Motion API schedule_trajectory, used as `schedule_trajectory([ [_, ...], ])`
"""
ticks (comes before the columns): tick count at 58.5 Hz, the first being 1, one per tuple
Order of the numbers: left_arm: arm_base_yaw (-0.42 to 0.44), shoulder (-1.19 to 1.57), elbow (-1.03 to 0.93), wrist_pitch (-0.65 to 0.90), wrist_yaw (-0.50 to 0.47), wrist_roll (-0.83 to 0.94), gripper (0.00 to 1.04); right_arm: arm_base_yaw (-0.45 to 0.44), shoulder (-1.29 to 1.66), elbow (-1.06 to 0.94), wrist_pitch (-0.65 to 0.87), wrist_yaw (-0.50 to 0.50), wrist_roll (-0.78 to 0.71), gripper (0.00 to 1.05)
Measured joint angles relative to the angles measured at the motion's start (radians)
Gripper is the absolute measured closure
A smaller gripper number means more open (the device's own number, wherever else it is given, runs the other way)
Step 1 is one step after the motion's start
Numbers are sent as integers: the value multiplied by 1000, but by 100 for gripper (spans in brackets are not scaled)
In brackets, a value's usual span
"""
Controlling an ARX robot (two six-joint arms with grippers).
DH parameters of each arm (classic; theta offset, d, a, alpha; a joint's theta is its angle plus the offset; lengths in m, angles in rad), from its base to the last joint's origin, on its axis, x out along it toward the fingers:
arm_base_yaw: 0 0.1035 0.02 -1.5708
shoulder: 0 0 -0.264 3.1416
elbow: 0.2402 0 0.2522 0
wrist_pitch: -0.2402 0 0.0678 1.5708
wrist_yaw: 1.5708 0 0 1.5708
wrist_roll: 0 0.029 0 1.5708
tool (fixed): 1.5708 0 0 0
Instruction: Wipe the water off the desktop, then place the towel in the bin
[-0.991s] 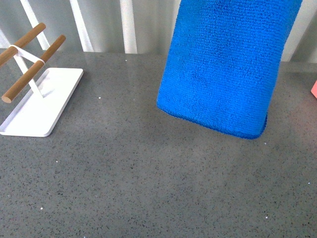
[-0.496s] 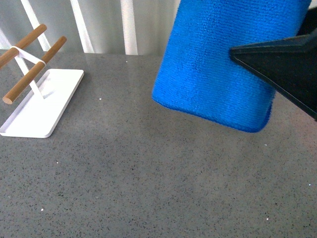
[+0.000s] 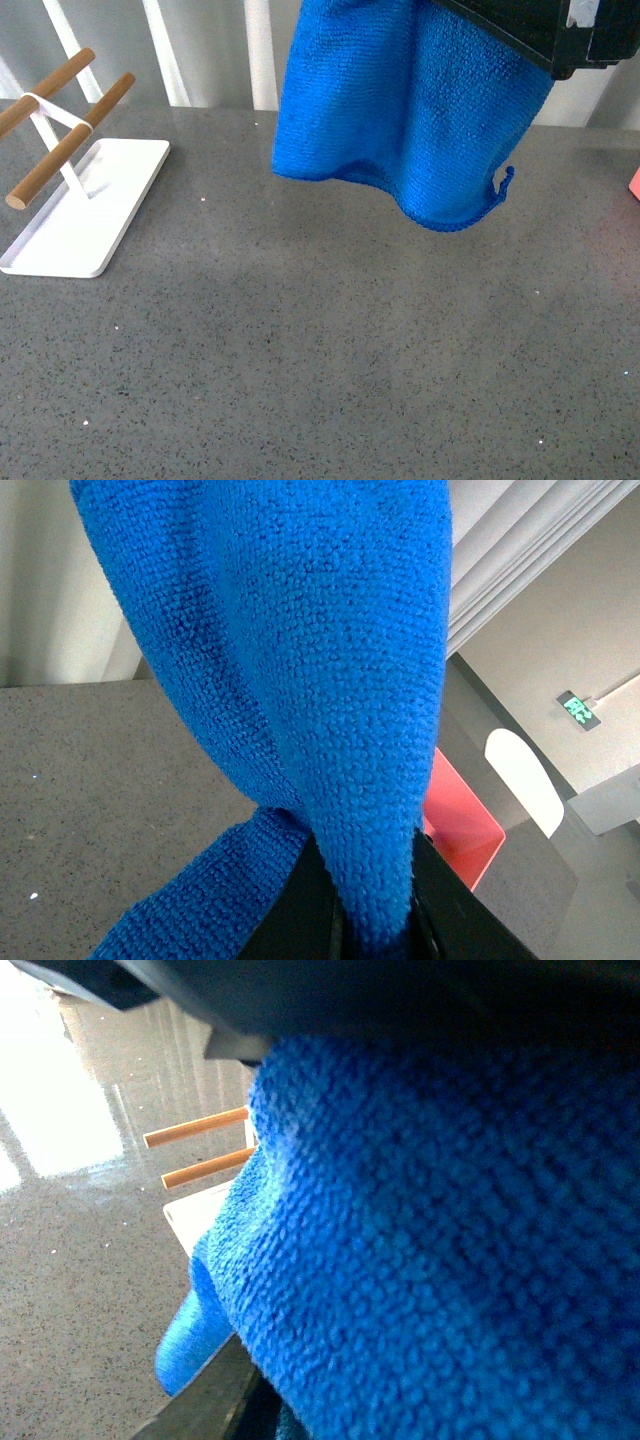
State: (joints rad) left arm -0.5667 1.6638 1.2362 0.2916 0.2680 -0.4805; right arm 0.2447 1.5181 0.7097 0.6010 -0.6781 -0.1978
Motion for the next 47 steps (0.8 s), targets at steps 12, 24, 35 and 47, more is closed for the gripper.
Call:
schedule_trajectory([
  [12, 2, 0, 0, -10, -6, 4, 99, -18, -15, -10, -4, -1, 0, 93],
  [24, 10, 2, 0, -19, -12, 6, 99, -51, -27, -10, -18, -5, 0, 101],
  [35, 26, 2, -3, -27, -14, 8, 85, -73, -31, -10, -16, -9, 1, 101],
  [47, 90, -8, -19, -39, -8, 19, 53, -108, -31, -8, -13, -7, 17, 101],
])
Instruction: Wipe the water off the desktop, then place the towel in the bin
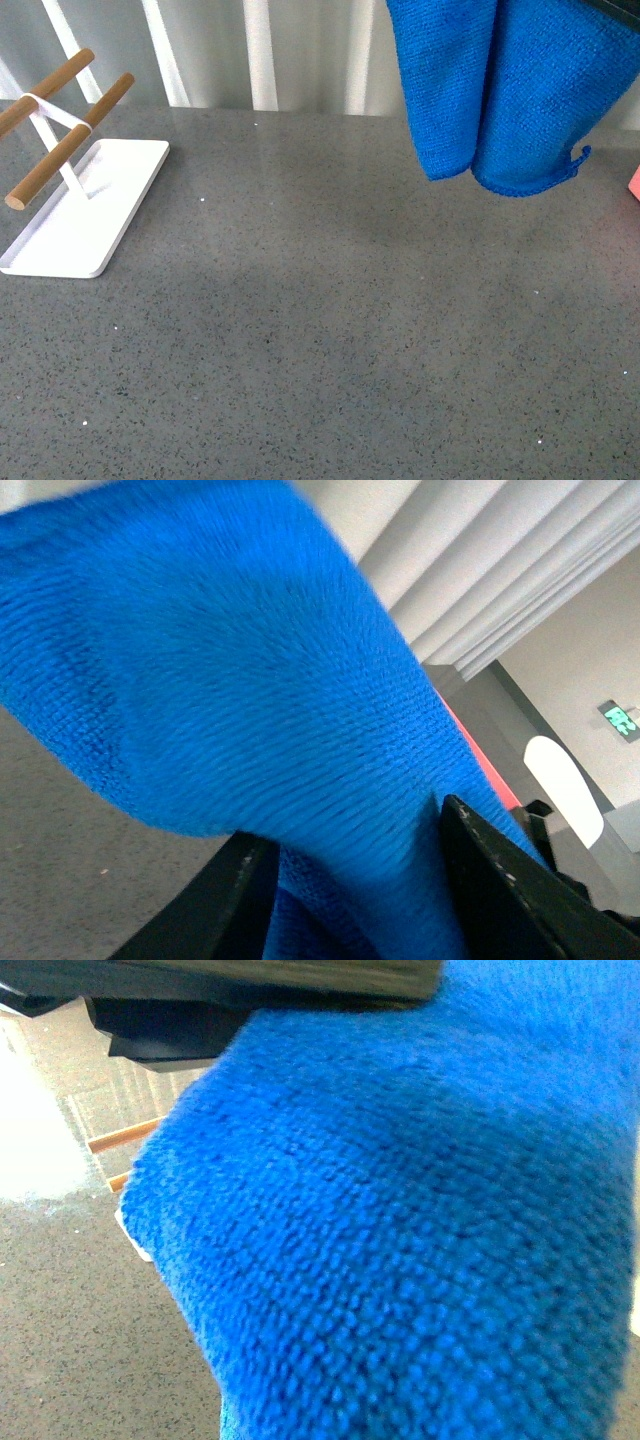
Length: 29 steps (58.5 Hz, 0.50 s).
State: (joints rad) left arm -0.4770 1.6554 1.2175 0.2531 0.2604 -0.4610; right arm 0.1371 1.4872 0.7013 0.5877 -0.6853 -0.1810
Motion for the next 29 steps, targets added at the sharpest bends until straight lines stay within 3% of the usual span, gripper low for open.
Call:
schedule_trajectory([
  [6, 63, -17, -6, -3, 9, 11, 38, -18, 0, 5, 0, 2, 8, 101],
  [17, 299, -67, -31, -23, 57, 61, 5, -69, 2, 14, -4, 21, 26, 101],
  [29, 477, -230, -282, -22, 198, 279, 7, -118, 23, 30, -55, 72, 27, 101],
])
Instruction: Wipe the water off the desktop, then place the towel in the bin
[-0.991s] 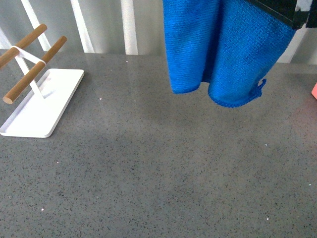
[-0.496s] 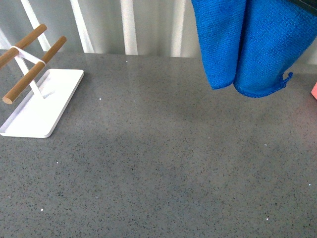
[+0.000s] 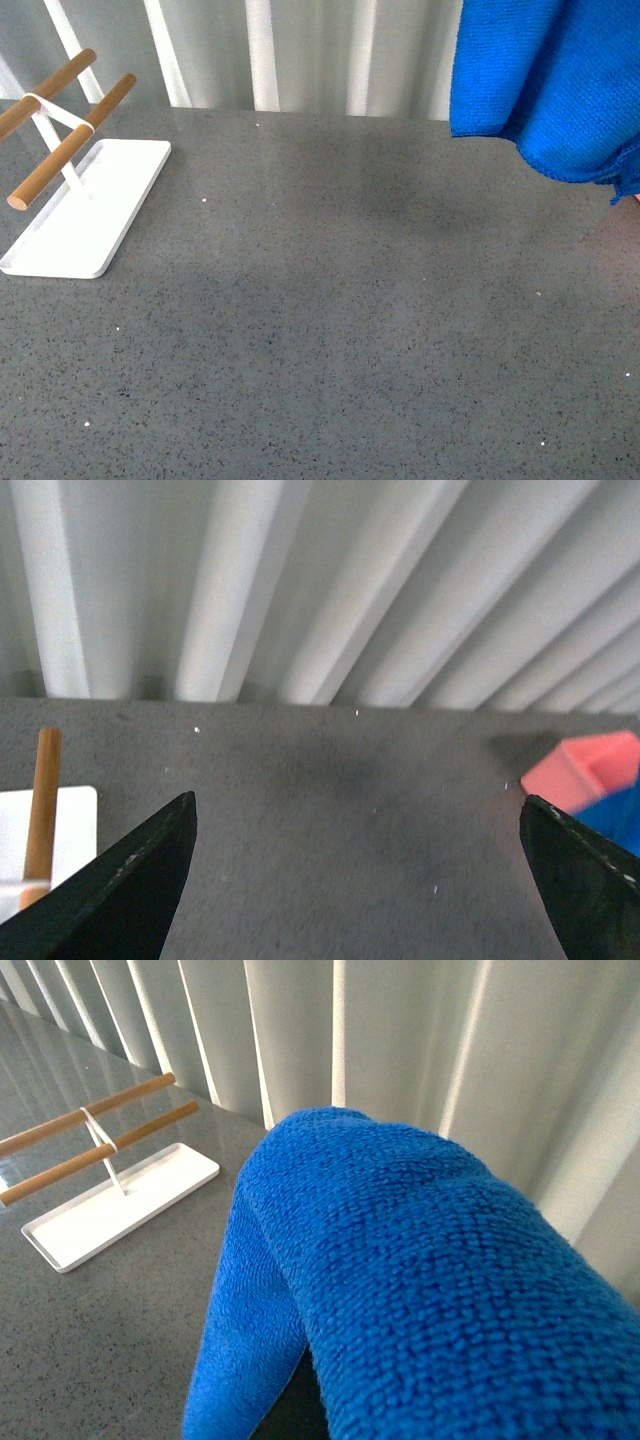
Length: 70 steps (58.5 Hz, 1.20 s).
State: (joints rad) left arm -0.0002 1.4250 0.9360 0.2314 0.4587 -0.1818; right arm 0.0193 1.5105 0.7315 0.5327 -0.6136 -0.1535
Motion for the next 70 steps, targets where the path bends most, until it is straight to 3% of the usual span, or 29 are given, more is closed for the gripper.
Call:
schedule_trajectory([
  [22, 453, -317, -353, -107, 296, 190, 7, -32, 18, 0, -24, 11, -28, 101],
  [36, 681, -405, -421, -180, 395, 244, 8, -31, 22, -14, -21, 10, -42, 101],
  [42, 682, -529, -603, 206, 219, 204, 28, -31, 24, -16, -21, 10, -46, 101],
  [45, 664, -599, -659, 274, 192, 199, 37, -31, 29, -17, -21, 10, -48, 101],
  [65, 409, -897, -815, 163, -65, 184, 97, -19, 41, -19, -43, 40, -63, 101],
  [67, 388, -918, -822, 151, -89, 183, 102, -16, 41, -19, -47, 38, -66, 101],
  [70, 355, -951, -834, 133, -122, 179, 101, -14, 41, -19, -53, 38, -72, 101],
])
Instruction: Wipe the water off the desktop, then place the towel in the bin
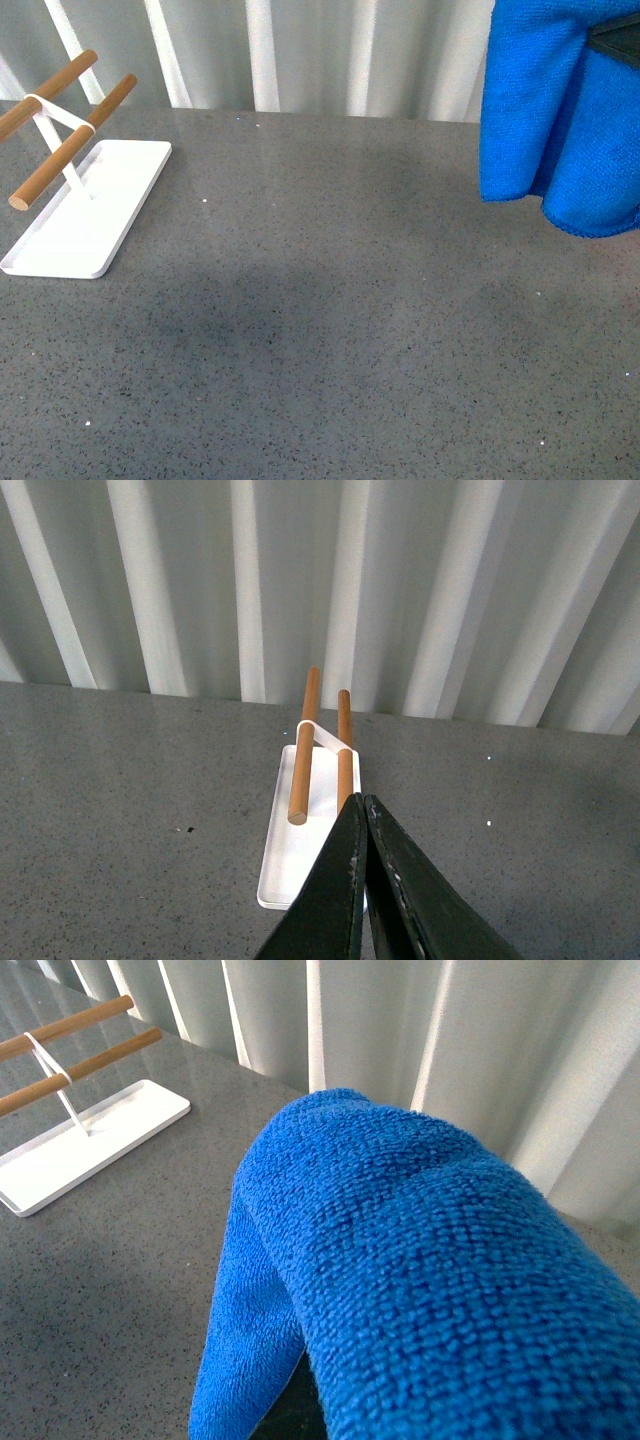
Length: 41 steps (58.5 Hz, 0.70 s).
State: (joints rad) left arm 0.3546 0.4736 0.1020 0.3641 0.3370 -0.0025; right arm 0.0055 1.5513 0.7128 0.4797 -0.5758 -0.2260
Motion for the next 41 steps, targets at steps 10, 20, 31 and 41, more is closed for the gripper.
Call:
schedule_trajectory([
  [10, -118, -105, -35, -67, -110, 1, 101, 0, 0, -3, -13, 15, -14, 101],
  [20, -185, -170, -55, -111, -176, 1, 101, 4, 0, -23, -40, 42, -37, 101],
  [31, -293, -232, -78, -142, -311, 0, 101, 8, -1, -39, -113, 107, -59, 101],
  [41, -355, -278, -80, -163, -332, 0, 101, -8, -13, -52, -168, 137, -60, 101],
])
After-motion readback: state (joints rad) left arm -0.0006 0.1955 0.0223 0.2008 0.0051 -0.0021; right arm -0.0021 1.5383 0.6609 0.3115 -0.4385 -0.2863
